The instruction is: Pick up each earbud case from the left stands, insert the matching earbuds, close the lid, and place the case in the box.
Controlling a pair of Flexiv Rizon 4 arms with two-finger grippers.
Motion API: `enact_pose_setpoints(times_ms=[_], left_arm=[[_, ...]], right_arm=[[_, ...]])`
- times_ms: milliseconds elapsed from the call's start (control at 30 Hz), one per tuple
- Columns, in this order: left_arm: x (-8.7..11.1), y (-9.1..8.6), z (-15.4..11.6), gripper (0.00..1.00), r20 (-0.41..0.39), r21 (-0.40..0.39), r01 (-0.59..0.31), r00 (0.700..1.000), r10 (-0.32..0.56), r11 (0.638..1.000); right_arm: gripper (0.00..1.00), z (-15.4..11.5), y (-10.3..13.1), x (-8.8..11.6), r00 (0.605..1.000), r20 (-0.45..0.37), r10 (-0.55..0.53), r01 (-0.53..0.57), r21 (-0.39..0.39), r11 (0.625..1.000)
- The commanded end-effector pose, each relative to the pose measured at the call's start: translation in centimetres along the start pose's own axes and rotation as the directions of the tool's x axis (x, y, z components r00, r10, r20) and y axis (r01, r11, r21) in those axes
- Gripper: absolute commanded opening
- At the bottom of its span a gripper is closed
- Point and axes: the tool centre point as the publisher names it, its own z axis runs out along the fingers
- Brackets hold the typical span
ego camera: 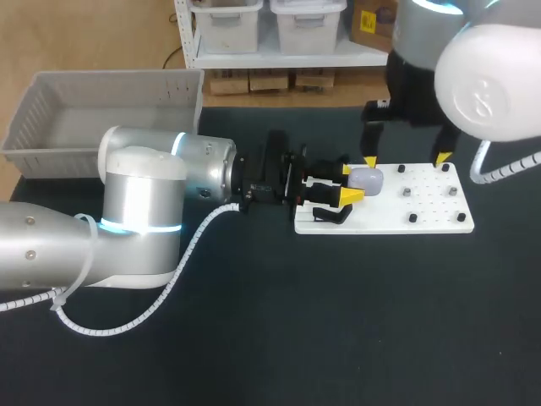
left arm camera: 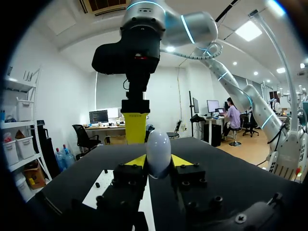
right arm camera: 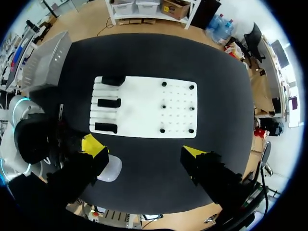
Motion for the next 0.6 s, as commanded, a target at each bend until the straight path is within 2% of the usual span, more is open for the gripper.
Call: enact_pose_setpoints(times_ms=[33,133,267,400,600], left_arm=[[0.0,0.0,0.0,0.0,0.001,-0.003,-0.002,1.0,0.002,1.0],[0.0,0.0,0.0,0.0,0.001,-0.003,-0.002,1.0,0.002,1.0],[-0.7,0.4,-1.9,0.0,-0.005,-0.022,0.013,1.0,-0.014,1.0],[-2.2,0.7,-4.1,0.0,-0.017,-0.056,0.003,1.0,-0.004,0.998],[-4.5,1.3,-8.0,0.0,-0.038,-0.187,-0.025,0.999,0.018,0.982]], right_arm=[[1.0,-2.8,-1.3,1.7,0.992,0.124,0.006,-0.004,-0.015,1.0],[1.0,-5.5,-1.3,2.8,0.98,0.183,-0.077,0.081,-0.016,0.997],[1.0,-8.0,-1.2,4.9,0.954,0.238,-0.18,0.193,-0.032,0.981],[1.0,-9.0,-1.6,6.5,0.942,0.287,-0.173,0.201,-0.074,0.977],[1.0,-9.0,-1.6,6.5,0.942,0.287,-0.173,0.201,-0.074,0.977]])
